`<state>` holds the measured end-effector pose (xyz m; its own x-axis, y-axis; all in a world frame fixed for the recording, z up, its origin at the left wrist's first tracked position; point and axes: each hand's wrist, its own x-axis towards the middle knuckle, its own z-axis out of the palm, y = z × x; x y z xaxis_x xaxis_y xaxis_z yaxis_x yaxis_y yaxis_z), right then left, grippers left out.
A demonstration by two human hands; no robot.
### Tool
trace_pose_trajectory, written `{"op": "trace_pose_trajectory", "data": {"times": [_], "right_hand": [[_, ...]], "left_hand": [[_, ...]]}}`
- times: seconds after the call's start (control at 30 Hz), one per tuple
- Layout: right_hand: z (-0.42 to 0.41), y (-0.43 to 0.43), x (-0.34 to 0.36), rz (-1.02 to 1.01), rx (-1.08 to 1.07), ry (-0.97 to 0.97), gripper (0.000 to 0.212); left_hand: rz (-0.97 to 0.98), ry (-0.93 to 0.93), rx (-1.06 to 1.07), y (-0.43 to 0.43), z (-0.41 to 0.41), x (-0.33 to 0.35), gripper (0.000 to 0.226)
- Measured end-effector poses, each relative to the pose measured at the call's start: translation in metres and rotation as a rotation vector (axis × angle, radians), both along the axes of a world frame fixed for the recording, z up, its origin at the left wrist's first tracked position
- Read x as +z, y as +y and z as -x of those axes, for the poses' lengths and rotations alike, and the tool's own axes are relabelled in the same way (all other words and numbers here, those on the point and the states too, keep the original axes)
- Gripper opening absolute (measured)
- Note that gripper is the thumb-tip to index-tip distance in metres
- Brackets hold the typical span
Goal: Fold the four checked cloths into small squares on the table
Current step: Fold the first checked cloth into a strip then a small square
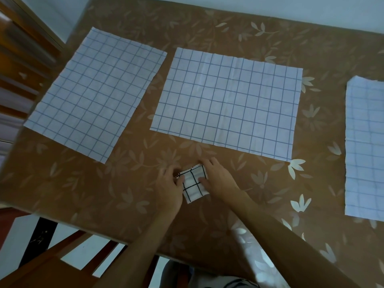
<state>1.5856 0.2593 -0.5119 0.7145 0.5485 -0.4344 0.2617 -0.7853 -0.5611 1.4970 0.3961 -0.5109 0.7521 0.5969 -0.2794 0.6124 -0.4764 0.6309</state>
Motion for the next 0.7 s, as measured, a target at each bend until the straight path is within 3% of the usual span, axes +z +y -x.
{"op": "trace_pose_trajectory", "data": {"times": [0.17, 0.33, 0.43, 0.57, 0.7], "right_hand": [[0.022, -0.009, 0.000, 0.021, -0.084, 0.062, 0.032], [0.050, -0.025, 0.003, -0.122, -0.105, 0.137, 0.054], [0.058, -0.029, -0.001, -0.116, -0.132, 0.082, 0.054], [0.056, -0.021, -0.005, -0.106, -0.165, 0.000, 0.054], [0.055, -0.017, -0.007, -0.083, -0.153, -0.202, 0.050]], "left_hand": [[0.055, -0.069, -0.187, 0.008, 0.010, -0.003, 0.035], [0.099, -0.160, -0.266, 0.013, 0.026, -0.006, 0.029], [0.146, -0.159, -0.212, 0.012, 0.031, -0.009, 0.029], [-0.048, -0.120, -0.302, 0.012, 0.031, -0.011, 0.028], [-0.256, -0.100, -0.399, 0.014, 0.033, -0.016, 0.026]]}}
